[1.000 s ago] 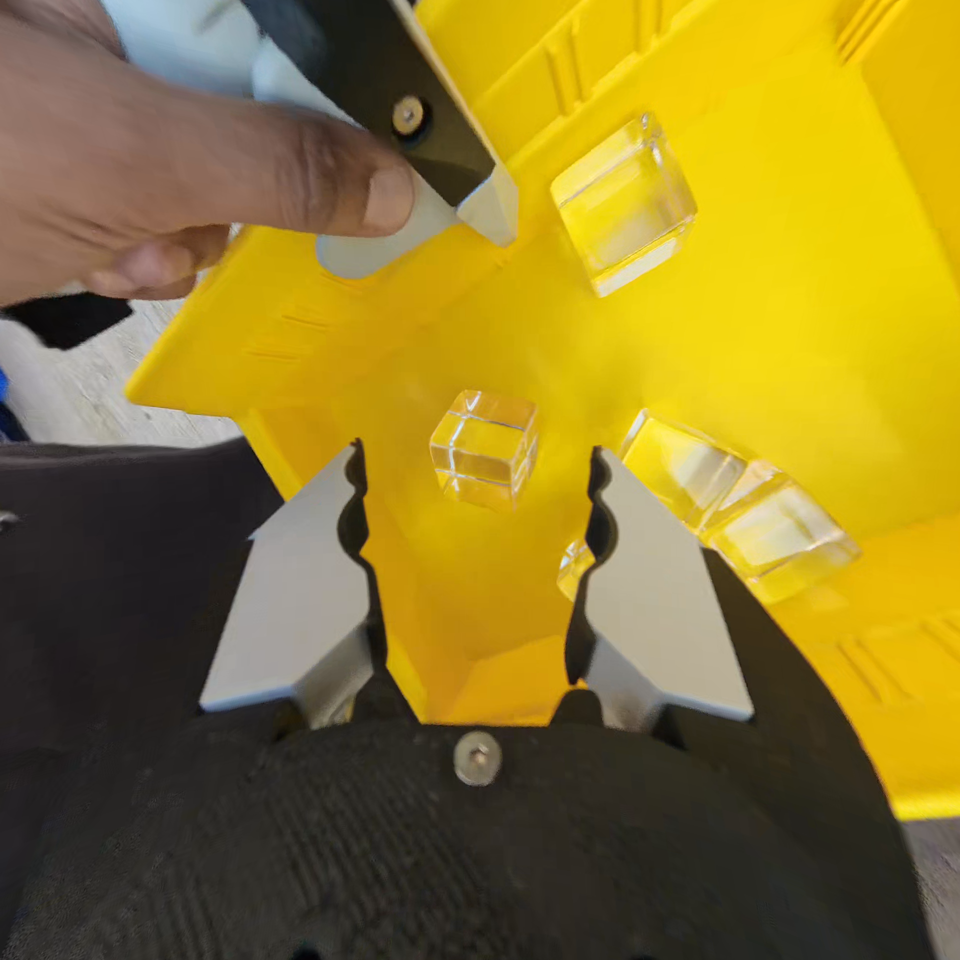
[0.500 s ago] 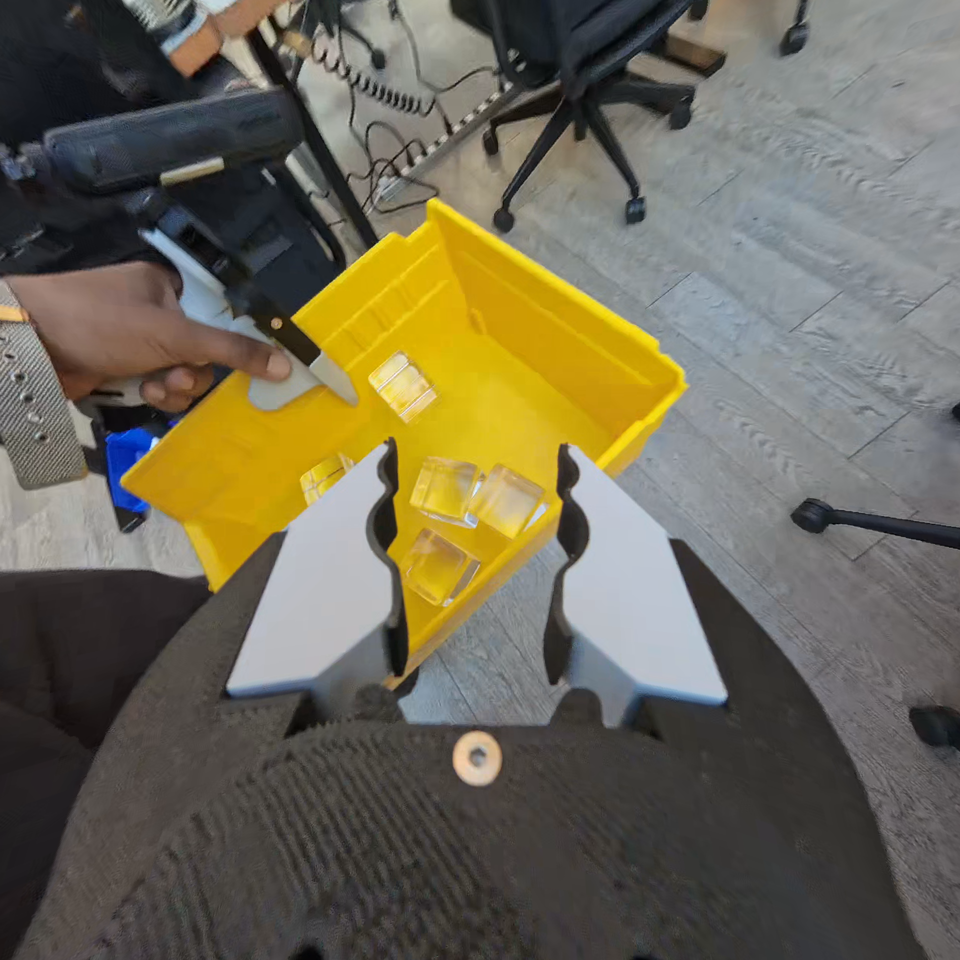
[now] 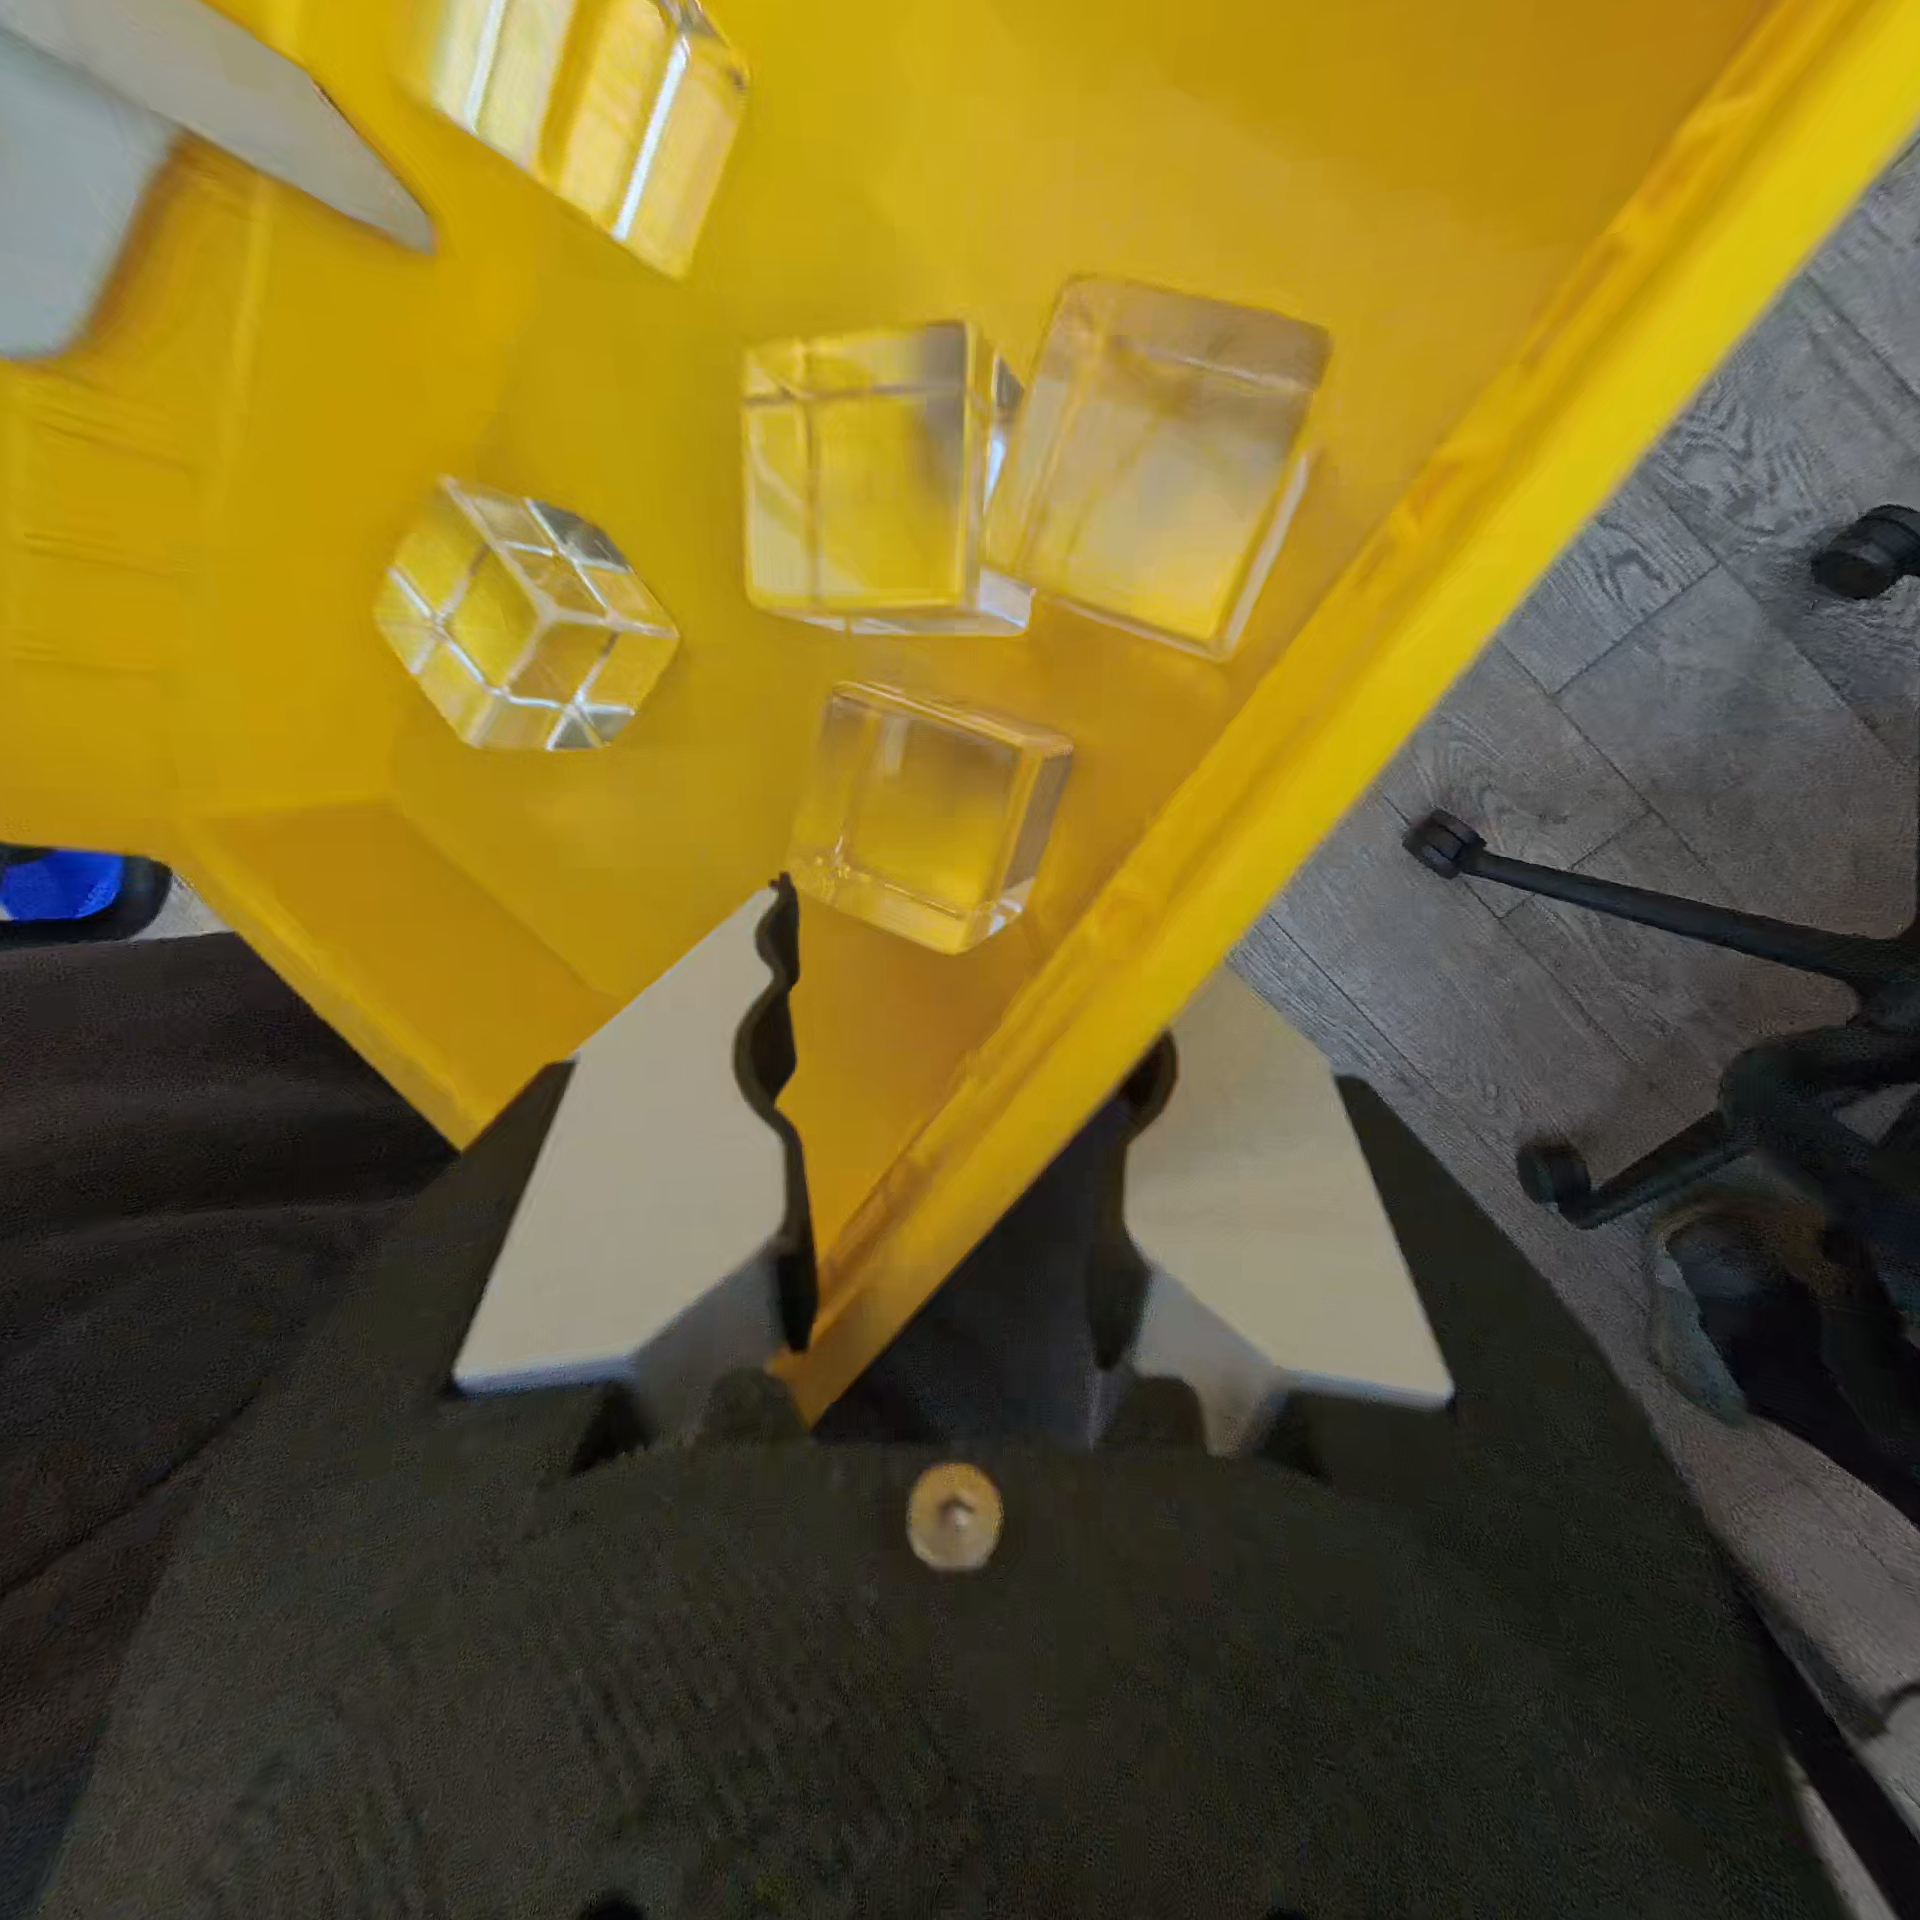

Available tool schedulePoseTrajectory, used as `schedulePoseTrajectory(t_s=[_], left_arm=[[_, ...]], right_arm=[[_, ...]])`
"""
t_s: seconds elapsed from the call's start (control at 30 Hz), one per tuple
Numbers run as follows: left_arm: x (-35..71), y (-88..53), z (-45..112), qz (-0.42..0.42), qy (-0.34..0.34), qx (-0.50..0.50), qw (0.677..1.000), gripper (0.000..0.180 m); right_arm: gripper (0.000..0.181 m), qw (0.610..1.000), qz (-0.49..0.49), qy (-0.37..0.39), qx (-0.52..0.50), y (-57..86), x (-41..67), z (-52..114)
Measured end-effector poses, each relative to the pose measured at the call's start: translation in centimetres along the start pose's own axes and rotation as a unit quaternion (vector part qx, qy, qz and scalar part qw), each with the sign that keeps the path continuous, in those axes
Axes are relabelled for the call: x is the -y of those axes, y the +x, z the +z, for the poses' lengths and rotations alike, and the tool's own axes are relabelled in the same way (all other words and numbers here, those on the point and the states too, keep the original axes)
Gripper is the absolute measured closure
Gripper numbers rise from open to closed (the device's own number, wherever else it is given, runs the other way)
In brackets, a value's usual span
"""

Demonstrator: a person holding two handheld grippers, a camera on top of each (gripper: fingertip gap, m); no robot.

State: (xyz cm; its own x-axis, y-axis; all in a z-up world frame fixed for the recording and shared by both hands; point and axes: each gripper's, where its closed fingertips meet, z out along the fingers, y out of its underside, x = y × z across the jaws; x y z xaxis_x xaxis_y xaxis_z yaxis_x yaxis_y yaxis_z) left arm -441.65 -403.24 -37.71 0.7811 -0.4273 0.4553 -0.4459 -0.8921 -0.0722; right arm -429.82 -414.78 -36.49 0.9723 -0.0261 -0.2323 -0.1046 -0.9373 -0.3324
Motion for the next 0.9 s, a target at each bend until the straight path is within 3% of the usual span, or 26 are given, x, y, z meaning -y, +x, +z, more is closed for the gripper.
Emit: schedulePoseTrajectory(t_s=[0.07, 0.2, 0.47, 0.73, 0.9], left_arm=[[6.8, 0.6, -1.2, 0.042, 0.020, 0.024, 0.999, 0.178], [19.9, 1.7, -1.9, 0.116, 0.045, 0.065, 0.990, 0.174], [45.9, 7.1, 1.1, 0.152, 0.050, 0.104, 0.982, 0.176], [72.4, 17.6, 4.2, 0.165, 0.093, 0.060, 0.980, 0.176], [89.2, 21.4, 10.4, 0.191, 0.043, 0.042, 0.980, 0.177]], right_arm=[[0.124, 0.999, 0.008, -0.047, 0.007, 2.4, 4.6, 2.1], [0.138, 0.997, 0.053, -0.019, 0.056, 8.8, 16.4, 4.4], [0.139, 0.998, -0.006, -0.028, 0.062, 26.1, 38.9, 7.2], [0.139, 1.000, -0.017, 0.005, 0.006, 45.6, 61.1, 4.4], [0.139, 0.999, 0.023, -0.034, 0.001, 57.7, 72.5, 7.6]])
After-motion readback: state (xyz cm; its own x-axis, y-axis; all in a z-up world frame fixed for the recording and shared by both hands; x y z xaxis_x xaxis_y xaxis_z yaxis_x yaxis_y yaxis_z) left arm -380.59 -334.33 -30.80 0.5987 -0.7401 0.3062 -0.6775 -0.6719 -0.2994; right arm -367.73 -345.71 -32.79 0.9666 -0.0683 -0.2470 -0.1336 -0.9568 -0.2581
